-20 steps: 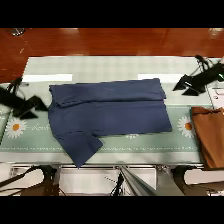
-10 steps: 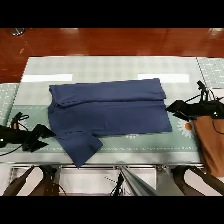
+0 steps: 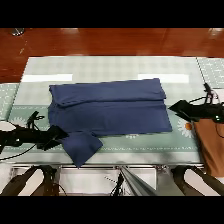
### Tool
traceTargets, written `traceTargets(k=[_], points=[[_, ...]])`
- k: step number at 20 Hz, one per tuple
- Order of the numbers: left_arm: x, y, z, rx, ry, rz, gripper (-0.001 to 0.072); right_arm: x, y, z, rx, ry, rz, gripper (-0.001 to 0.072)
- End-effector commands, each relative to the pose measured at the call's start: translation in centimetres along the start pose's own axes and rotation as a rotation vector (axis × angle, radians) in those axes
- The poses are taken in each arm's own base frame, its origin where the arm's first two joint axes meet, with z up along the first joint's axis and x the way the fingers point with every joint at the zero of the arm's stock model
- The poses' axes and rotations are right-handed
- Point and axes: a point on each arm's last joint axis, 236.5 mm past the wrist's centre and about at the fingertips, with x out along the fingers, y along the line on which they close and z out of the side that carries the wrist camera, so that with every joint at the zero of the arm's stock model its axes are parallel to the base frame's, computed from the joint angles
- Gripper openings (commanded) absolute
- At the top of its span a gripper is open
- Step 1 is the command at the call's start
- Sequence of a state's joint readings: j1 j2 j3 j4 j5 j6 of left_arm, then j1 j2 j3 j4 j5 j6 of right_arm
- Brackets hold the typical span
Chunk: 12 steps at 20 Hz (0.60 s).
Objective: Fold the shirts.
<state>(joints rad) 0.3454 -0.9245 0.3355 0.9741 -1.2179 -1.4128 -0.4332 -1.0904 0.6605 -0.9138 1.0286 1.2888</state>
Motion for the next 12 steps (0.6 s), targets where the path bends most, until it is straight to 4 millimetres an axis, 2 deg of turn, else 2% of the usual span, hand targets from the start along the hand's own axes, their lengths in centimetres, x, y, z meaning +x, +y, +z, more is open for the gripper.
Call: traceTargets(k=[1, 2, 3, 5, 8, 12], points=[[1.2, -0.1, 1.0, 0.052, -0.05, 0.041, 0.0702, -2.4, -5.8, 0.5, 0.124, -0.017, -0.13, 0.0618], [1.3, -0.2, 1.5, 0.057, -0.073, 0.047, 0.0697, -2.6, -6.9, -1.0, 0.15, 0.032, -0.149, 0.0618], [1.3, -0.3, 2.1, 0.045, -0.101, 0.048, 0.0608, -2.3, -7.4, -2.9, 0.165, 0.097, -0.159, 0.0619], [1.2, -0.4, 2.9, 0.011, -0.136, 0.043, 0.0027, -1.2, -7.3, -5.7, 0.176, 0.174, -0.154, 0.0619], [1.2, -1.3, 3.3, -0.01, -0.152, 0.002, 0.0018, 0.1, -6.3, -8.0, 0.143, 0.247, -0.144, 0.0619], [1.2, -1.3, 3.2, -0.011, -0.151, 0.002, 0.0018, 1.1, -4.6, -10.1, 0.058, 0.352, -0.143, 0.0619]])
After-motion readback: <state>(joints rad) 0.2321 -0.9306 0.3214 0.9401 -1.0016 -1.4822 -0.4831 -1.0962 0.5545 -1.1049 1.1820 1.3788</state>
